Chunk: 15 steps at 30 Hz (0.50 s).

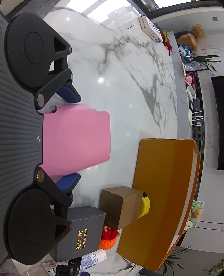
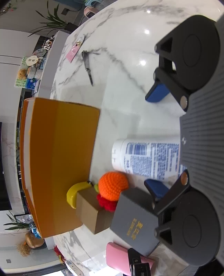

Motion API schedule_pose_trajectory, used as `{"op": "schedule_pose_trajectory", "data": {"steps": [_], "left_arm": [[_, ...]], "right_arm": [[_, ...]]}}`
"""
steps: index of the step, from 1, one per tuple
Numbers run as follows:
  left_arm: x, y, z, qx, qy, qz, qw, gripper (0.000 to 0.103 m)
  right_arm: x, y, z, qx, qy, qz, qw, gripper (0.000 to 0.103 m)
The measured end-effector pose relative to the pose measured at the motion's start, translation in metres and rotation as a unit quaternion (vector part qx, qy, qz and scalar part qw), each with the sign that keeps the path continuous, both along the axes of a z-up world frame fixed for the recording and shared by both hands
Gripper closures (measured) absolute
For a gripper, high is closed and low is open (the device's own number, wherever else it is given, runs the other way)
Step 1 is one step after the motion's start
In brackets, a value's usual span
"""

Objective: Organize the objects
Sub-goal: 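Grasp the pink notebook with the left tool while the right tool grasps the white lotion bottle, then carry the pink notebook and lotion bottle over the orange box with both tools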

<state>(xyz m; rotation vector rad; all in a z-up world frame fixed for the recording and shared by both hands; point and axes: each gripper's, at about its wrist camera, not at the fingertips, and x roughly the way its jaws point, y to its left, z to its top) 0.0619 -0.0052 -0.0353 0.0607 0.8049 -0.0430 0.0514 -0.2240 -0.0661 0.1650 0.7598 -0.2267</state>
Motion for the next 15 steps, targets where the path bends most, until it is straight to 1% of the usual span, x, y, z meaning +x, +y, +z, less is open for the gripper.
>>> {"op": "schedule_pose_trajectory", "data": {"steps": [4, 6, 7, 15], "left_arm": [[0.0003, 0.0005, 0.0005, 0.000, -0.001, -0.001, 1.0000, 0.004], [0.0005, 0.0011, 0.0008, 0.000, -0.001, -0.002, 1.0000, 0.005], [0.0009, 0.0016, 0.0012, -0.001, 0.000, -0.002, 1.0000, 0.005], [0.0031, 0.0051, 0.0028, -0.009, 0.004, -0.009, 0.9999, 0.007]], "right_arm": [[0.0004, 0.0023, 0.0009, -0.001, -0.001, 0.001, 1.000, 0.023], [-0.0006, 0.0034, 0.0026, -0.003, -0.005, 0.002, 1.000, 0.035], [-0.0012, 0.0042, 0.0041, -0.005, -0.008, 0.002, 1.000, 0.053], [-0.0025, -0.0020, 0.0068, 0.015, -0.009, -0.017, 1.000, 0.053]]}}
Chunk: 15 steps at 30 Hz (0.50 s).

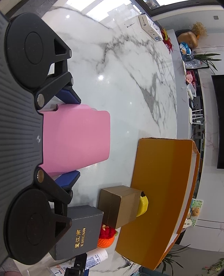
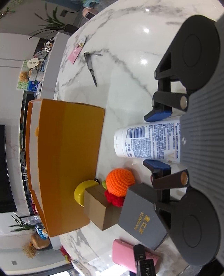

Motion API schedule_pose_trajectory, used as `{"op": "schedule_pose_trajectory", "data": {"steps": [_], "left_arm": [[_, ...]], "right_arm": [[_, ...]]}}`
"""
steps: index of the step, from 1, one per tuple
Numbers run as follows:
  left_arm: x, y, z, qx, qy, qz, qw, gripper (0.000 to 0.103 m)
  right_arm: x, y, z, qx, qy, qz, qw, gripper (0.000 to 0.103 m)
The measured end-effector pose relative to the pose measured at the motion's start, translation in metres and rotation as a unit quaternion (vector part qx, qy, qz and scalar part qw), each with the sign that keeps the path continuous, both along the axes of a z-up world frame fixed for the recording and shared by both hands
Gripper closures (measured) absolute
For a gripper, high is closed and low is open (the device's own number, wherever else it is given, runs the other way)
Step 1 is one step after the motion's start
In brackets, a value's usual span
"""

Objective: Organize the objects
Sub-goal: 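Carry the pink notebook and lotion bottle over the orange box with both tools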

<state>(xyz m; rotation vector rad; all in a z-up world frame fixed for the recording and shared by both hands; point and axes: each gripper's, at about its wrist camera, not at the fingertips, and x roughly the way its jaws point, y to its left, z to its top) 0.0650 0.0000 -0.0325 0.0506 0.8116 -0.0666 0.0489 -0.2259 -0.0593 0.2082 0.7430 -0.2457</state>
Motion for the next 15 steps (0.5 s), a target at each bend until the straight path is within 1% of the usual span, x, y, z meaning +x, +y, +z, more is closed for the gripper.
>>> {"op": "schedule_pose_trajectory", "data": {"steps": [10, 15], "left_arm": [[0.000, 0.001, 0.006, -0.002, -0.001, -0.001, 1.0000, 0.008], [0.000, 0.003, 0.011, -0.005, -0.007, 0.002, 1.0000, 0.008]], "right_arm": [[-0.004, -0.003, 0.013, 0.009, 0.000, -0.020, 1.000, 0.053], [-0.004, -0.001, 0.011, 0.010, 0.013, -0.019, 1.000, 0.054]]}}
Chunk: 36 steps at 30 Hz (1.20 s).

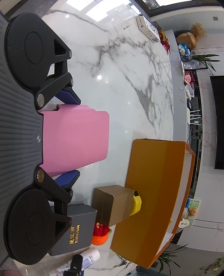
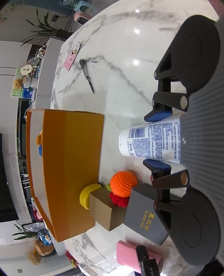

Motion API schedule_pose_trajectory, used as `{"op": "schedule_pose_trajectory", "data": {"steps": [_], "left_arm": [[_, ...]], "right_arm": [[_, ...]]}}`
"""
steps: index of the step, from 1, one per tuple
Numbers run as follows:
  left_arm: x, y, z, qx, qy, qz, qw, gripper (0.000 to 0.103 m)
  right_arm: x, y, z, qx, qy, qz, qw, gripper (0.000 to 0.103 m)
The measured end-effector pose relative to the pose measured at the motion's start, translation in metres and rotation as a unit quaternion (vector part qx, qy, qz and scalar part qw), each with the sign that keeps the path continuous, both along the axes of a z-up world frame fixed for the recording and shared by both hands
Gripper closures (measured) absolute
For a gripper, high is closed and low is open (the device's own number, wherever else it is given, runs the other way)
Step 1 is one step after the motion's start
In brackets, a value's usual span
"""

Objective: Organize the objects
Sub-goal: 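Carry the pink notebook and lotion bottle over the orange box with both tools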

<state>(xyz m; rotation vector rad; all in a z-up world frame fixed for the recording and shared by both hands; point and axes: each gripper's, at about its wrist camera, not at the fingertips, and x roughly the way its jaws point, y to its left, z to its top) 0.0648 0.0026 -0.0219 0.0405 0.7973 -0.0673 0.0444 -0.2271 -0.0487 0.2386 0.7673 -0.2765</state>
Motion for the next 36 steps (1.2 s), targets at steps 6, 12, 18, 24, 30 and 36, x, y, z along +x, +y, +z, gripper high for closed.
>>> {"op": "schedule_pose_trajectory", "data": {"steps": [6, 12, 18, 24, 30, 36], "left_arm": [[0.000, 0.002, 0.002, -0.008, 0.005, 0.002, 1.0000, 0.008], [-0.001, 0.003, 0.006, -0.010, 0.000, 0.000, 0.9999, 0.008], [-0.002, 0.002, 0.012, -0.010, -0.010, -0.004, 0.9999, 0.008], [-0.006, -0.002, 0.026, -0.005, -0.033, -0.014, 0.9993, 0.008], [-0.005, -0.004, 0.056, -0.008, -0.064, -0.021, 0.9977, 0.008], [0.018, -0.020, 0.114, -0.014, -0.123, -0.033, 0.9918, 0.008]], "right_arm": [[0.001, 0.000, -0.004, -0.002, 0.014, -0.005, 1.000, 0.053], [-0.006, -0.009, 0.009, 0.045, -0.017, -0.020, 0.999, 0.054], [-0.010, -0.009, 0.016, 0.045, -0.029, -0.028, 0.998, 0.054], [-0.012, -0.008, 0.028, 0.048, -0.047, -0.027, 0.997, 0.054], [-0.016, -0.002, 0.056, 0.055, -0.088, -0.019, 0.994, 0.054], [0.001, -0.016, 0.104, 0.075, -0.154, -0.021, 0.985, 0.053]]}}
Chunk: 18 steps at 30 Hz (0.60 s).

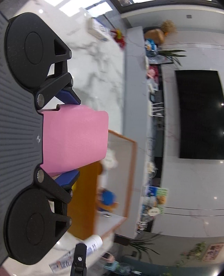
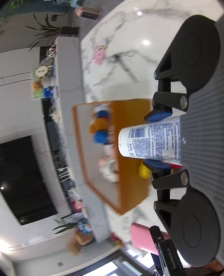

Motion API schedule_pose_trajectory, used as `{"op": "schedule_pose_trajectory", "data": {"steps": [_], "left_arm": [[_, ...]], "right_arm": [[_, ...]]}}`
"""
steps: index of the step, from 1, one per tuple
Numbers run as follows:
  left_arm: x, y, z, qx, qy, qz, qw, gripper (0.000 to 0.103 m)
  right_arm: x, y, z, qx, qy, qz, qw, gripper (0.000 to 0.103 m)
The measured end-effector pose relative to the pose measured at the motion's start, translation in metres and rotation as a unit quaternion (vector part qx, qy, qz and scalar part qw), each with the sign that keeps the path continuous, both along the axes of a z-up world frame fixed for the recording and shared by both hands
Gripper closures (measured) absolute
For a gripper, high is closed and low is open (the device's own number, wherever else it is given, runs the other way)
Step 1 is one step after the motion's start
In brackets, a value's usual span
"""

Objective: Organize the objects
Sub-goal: 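Carry the pink notebook and lotion bottle over the orange box with both tools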

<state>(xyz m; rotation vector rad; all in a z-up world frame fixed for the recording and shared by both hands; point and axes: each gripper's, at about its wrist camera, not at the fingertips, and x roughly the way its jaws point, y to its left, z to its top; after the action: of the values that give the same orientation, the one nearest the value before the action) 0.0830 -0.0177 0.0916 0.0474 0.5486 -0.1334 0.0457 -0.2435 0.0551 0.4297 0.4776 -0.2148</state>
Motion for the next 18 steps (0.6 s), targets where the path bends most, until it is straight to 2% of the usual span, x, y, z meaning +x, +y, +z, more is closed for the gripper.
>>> {"op": "schedule_pose_trajectory", "data": {"steps": [4, 7, 11, 18], "left_arm": [[0.040, -0.019, 0.028, -0.021, -0.015, -0.010, 0.9996, 0.008], [0.081, -0.035, 0.033, -0.034, -0.016, -0.027, 0.9989, 0.008], [0.135, -0.052, 0.020, -0.042, -0.001, -0.056, 0.9976, 0.008], [0.180, -0.063, -0.016, -0.056, 0.050, -0.036, 0.9966, 0.008]], "right_arm": [[0.031, -0.019, 0.029, 0.008, -0.042, -0.015, 0.999, 0.053], [0.061, -0.033, 0.034, 0.028, -0.063, -0.020, 0.997, 0.053], [0.093, -0.044, 0.020, 0.043, -0.065, -0.029, 0.997, 0.053], [0.137, -0.055, -0.016, 0.046, -0.027, -0.032, 0.998, 0.053]]}}
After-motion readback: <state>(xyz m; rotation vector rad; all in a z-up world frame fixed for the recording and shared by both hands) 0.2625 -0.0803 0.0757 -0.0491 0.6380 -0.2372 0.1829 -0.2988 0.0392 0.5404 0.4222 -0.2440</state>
